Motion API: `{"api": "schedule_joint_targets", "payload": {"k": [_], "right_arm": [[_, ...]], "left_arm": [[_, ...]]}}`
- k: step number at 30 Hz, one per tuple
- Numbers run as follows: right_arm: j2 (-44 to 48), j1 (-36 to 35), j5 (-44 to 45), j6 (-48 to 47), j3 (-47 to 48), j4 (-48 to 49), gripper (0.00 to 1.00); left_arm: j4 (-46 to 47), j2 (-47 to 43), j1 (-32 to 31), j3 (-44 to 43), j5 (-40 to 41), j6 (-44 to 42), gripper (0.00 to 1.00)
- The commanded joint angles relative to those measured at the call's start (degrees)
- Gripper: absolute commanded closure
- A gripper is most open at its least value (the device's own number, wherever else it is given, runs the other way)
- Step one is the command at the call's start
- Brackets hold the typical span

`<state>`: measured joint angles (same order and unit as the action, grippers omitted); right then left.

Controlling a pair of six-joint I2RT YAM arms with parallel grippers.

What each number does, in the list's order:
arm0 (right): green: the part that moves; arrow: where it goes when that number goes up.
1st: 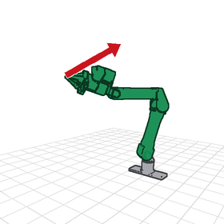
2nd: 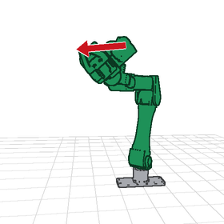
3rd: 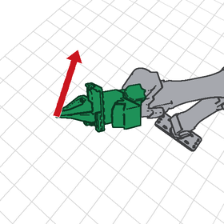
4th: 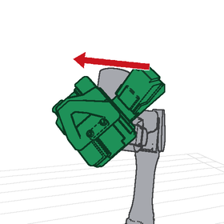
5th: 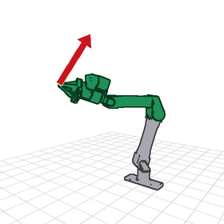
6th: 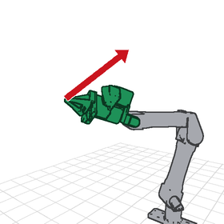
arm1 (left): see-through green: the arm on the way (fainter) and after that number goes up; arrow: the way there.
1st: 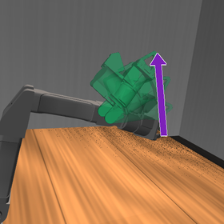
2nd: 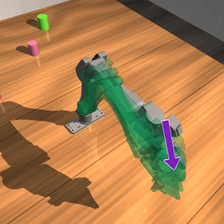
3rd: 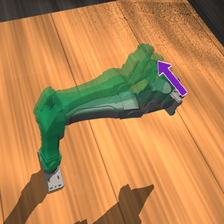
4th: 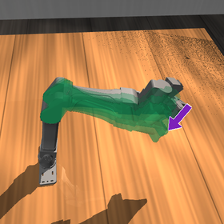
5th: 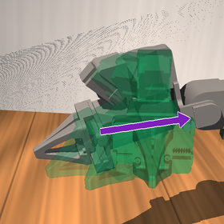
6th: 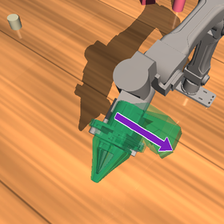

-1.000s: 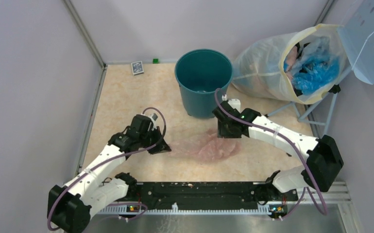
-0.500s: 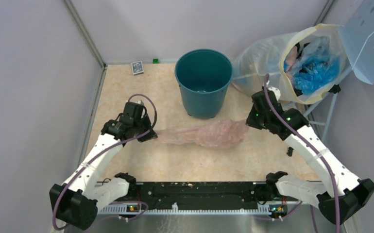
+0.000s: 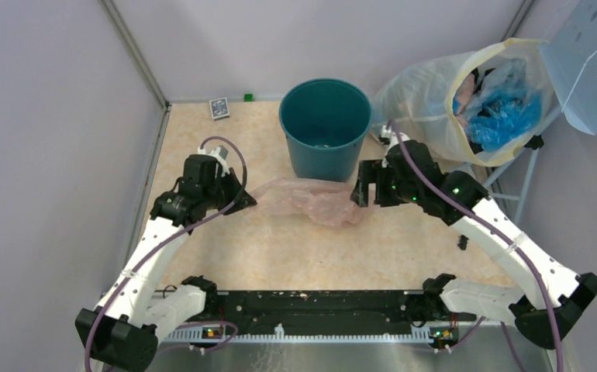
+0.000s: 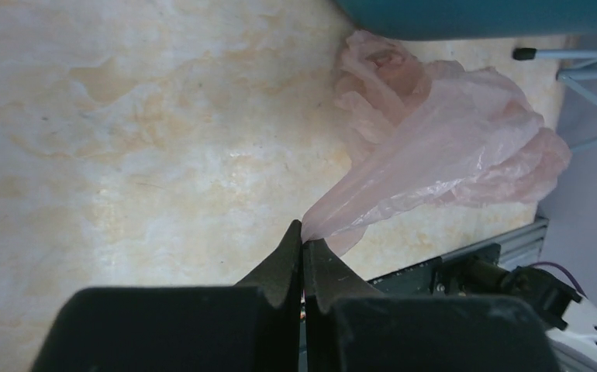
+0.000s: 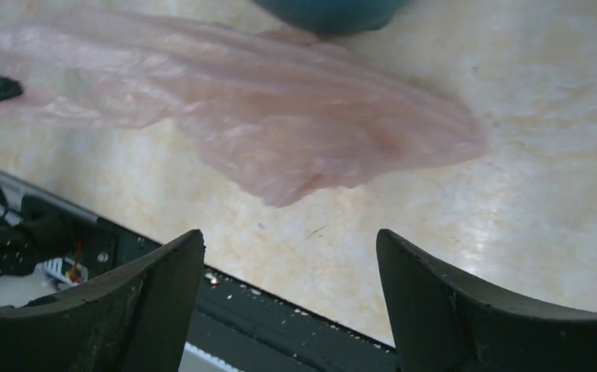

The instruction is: Put the trash bags into the trash bin

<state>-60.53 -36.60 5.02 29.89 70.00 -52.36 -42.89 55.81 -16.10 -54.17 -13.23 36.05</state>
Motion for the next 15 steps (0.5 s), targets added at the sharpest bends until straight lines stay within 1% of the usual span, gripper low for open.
{"api": "schedule_joint_targets", "payload": {"k": [1,4,7,9,13,14,15], "right_arm": [[-2.92,-6.77,-0.93,2.84,-0.57,5.04,0.2],[-2.33,-7.85,-0.83,6.63,-6.09,11.17,0.21],[-3.38,-7.87,-1.12,9.78,-9.15,15.84,0.21],[-5.02,-7.83,0.69,11.95,-9.64,15.73,0.22],[-8.71,-7.63,8.41,14.22,-8.24,11.5,0.22],[-9.18,-7.41,9.26,13.98,-7.81,11.45,0.23],[-9.35,-6.94,9.3,13.57,-7.74,12.34,0.27]], "left_arm": [[6.36,-1.98,0.01,2.37,-7.17,2.33,1.0],[5.06,-1.94,0.01,1.58,-6.2,1.35,1.0],[3.98,-1.64,0.01,1.17,-6.12,0.74,1.0],[3.63,-1.48,0.01,1.13,-6.14,0.68,1.0],[1.73,-1.08,0.01,0.34,-3.56,0.64,1.0],[1.09,-0.88,0.01,0.04,-2.53,0.54,1.0],[0.27,-0.74,0.01,-0.11,-1.56,0.32,1.0]]}}
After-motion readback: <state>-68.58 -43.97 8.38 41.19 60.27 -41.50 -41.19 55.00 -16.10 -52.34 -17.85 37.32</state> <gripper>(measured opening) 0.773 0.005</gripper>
